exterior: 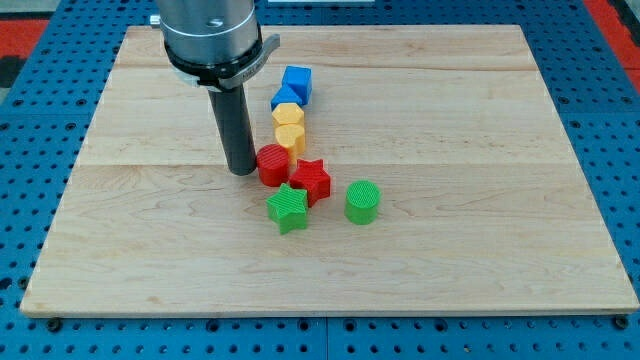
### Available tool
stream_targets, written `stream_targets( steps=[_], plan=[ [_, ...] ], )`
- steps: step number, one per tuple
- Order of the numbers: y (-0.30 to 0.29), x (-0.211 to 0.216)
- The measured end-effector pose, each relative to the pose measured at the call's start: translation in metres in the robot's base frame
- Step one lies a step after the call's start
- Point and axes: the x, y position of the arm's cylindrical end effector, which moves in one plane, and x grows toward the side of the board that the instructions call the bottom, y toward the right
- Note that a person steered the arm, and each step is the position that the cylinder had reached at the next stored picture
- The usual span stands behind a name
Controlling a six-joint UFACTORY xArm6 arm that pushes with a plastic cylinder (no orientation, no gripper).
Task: Move the red star in between the green blocks
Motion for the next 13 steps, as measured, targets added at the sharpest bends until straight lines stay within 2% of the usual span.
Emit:
stream_targets(
  steps=[8, 9, 11, 12, 13],
  plan=[
    [0.006, 0.008],
    [-0.021, 0.038],
    [-0.026, 0.118],
    [0.002, 0.147],
    [0.057, 0.165]
  ],
)
